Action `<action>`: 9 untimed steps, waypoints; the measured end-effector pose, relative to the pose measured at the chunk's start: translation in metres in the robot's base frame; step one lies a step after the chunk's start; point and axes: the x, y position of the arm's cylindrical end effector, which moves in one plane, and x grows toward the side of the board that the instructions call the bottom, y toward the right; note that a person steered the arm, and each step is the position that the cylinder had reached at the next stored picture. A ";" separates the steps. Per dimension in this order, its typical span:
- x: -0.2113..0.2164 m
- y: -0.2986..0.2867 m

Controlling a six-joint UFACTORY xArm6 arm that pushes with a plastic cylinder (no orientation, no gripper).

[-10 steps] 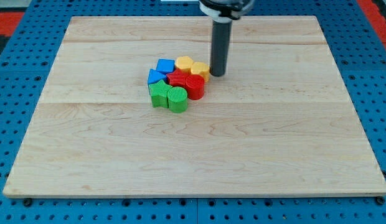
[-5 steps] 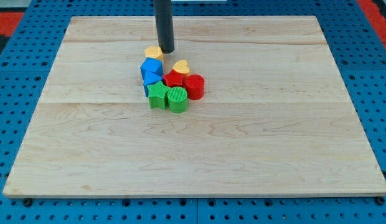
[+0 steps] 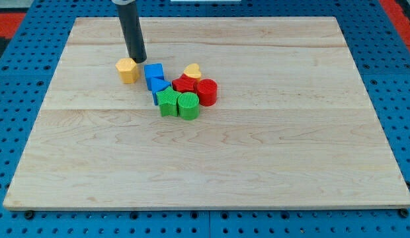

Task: Place yellow hexagon to the left of green circle

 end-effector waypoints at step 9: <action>0.129 0.059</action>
